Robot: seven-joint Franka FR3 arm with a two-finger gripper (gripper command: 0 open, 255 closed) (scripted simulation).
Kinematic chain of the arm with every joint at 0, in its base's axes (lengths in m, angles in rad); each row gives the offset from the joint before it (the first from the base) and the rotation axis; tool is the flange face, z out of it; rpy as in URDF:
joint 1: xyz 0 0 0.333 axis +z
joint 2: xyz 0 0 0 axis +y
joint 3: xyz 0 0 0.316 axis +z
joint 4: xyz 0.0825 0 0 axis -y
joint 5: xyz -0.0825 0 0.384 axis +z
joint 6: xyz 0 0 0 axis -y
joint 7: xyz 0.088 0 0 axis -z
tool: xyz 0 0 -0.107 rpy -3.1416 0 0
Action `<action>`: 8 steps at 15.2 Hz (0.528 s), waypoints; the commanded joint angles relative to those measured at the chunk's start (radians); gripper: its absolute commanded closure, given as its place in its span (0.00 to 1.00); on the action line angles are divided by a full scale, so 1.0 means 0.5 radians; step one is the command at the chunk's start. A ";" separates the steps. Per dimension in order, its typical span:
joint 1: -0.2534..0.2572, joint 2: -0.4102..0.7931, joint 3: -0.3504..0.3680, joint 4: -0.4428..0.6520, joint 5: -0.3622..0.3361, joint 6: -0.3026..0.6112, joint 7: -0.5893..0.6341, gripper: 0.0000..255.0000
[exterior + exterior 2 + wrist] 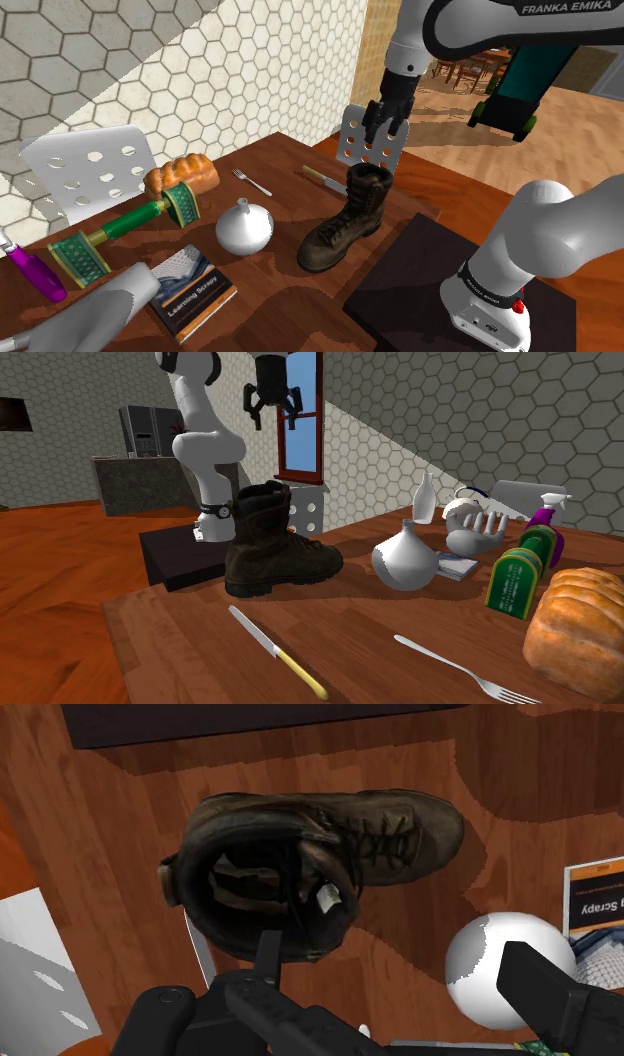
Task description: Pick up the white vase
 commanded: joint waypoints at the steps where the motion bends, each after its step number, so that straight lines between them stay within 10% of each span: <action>1: 0.021 0.132 0.059 0.024 0.026 0.106 0.067 0.00; 8: 0.065 0.608 0.230 0.203 0.045 0.389 0.277 0.00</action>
